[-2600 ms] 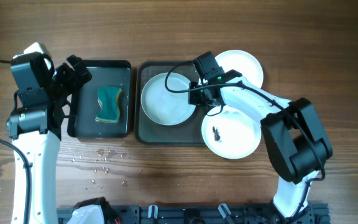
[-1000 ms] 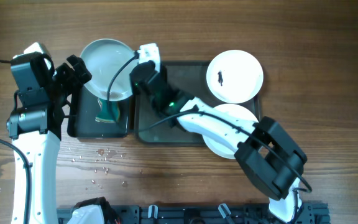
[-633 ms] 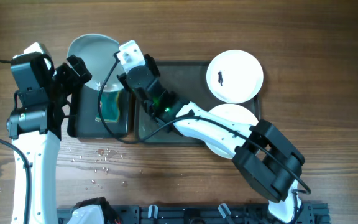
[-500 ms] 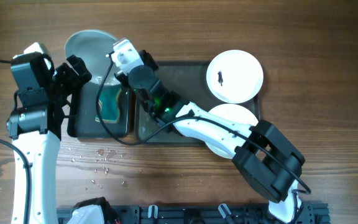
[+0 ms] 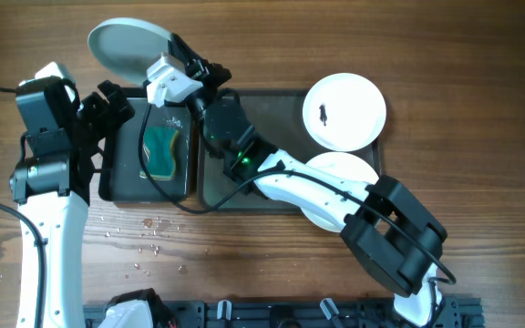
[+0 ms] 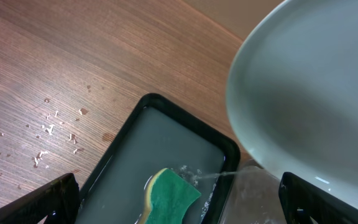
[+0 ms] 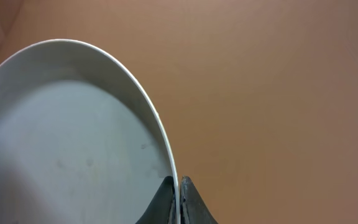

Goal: Clean dirty plates on tray and stack at the side
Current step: 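Carry the clean plate right and set it on the table, then move the right gripper to the rim of the upper dirty plate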

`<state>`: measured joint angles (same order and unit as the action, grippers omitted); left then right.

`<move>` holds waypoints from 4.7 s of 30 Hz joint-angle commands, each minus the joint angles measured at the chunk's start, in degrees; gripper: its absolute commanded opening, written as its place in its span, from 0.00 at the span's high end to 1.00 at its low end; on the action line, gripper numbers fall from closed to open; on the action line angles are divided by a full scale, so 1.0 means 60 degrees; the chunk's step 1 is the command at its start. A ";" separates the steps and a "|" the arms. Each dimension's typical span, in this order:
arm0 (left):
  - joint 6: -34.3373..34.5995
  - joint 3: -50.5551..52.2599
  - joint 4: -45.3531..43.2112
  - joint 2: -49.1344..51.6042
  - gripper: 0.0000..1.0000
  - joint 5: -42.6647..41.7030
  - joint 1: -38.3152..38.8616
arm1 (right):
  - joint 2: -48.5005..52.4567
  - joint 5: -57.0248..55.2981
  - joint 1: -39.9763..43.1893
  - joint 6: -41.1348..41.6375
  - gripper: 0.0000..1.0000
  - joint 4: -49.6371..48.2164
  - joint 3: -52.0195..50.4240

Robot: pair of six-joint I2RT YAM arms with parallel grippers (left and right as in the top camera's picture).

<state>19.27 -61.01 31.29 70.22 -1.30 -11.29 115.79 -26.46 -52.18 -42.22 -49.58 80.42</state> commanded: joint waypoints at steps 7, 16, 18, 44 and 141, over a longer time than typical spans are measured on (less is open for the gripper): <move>0.0117 -0.0066 0.0004 -0.0015 0.00 0.0095 -0.0040 | -0.0018 -0.0066 -0.0018 -0.0703 0.95 -0.0729 0.0175; 0.0117 -0.0066 0.0007 -0.0015 0.00 0.0095 -0.0040 | -0.0018 -0.0102 0.0004 -0.0608 0.96 -0.1377 0.0175; 0.0117 -0.0066 0.0004 -0.0015 0.00 0.0095 -0.0040 | -0.0018 -0.0117 0.0004 -0.0608 0.96 -0.1344 0.0175; 0.0117 -0.0066 0.0004 -0.0015 0.00 0.0095 -0.0040 | -0.1902 0.6251 0.3825 1.0885 0.96 0.7945 0.0175; 0.0117 -0.0066 0.0004 -0.0015 0.00 0.0095 -0.0040 | -0.1395 0.5614 0.8790 0.5042 0.76 1.5125 -0.2499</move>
<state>19.27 -61.01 31.31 70.22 -1.30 -11.29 106.52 7.79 0.47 -10.83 42.26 66.37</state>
